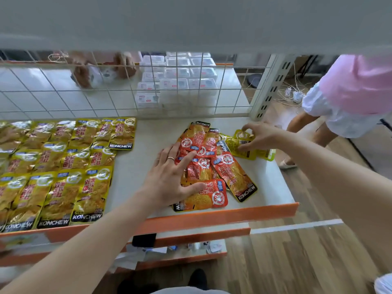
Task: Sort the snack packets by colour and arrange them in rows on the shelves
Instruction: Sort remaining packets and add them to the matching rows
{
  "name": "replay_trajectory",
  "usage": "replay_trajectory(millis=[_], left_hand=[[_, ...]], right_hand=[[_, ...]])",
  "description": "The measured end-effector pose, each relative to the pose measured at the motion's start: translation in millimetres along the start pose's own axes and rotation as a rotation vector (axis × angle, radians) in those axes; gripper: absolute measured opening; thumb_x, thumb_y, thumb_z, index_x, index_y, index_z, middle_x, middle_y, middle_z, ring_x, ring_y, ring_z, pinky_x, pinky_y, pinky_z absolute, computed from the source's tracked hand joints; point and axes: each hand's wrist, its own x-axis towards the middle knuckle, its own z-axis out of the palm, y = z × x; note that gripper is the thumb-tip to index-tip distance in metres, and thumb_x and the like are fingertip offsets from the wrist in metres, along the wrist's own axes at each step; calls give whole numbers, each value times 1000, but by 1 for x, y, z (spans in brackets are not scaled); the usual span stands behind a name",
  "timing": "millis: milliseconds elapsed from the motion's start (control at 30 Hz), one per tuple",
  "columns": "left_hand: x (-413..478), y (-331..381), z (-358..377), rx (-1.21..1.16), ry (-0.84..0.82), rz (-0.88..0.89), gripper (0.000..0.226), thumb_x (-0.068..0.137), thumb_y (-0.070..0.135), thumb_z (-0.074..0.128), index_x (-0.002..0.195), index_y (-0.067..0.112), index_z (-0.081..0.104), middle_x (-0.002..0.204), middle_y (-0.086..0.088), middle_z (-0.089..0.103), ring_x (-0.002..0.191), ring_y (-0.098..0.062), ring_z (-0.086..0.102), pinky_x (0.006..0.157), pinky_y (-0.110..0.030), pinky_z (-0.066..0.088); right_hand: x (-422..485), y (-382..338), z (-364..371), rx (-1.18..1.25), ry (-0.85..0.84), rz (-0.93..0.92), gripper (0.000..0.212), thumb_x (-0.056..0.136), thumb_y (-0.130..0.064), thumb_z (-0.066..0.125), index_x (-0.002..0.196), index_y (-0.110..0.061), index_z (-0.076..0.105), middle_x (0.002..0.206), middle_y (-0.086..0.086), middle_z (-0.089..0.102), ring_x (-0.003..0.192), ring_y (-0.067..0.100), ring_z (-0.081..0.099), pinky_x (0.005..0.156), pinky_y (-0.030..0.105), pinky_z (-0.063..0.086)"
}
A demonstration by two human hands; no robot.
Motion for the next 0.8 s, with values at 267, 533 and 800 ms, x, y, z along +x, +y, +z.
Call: replay_trajectory(millis=[267,533,800], left_hand=[[2,6,-7,-12,-43,-31,113,61,100,-4,156,43,12,167,-9,6,152,-28,-1,122,-46,-6],[18,58,-25,-289,280,3,65,88,63,53,135,17,55,149,-4,45,139,-22,35,107,-41,41],[44,115,-53,-1196,-18,-251,42,100,47,51,115,10,64,115,-9,68,96,-19,72,94,-42,57]], right_hand=[[-18,19,22,543,151,109,64,55,-72,74,85,-16,67,86,15,70,75,28,65,75,45,58],[-74,18,20,1033,476,186,20,88,-29,72,99,-21,58,87,1,64,76,19,62,58,30,49],[-128,-33,26,1126,593,-98,23,89,-20,72,106,-34,64,88,1,72,76,17,70,63,33,56]])
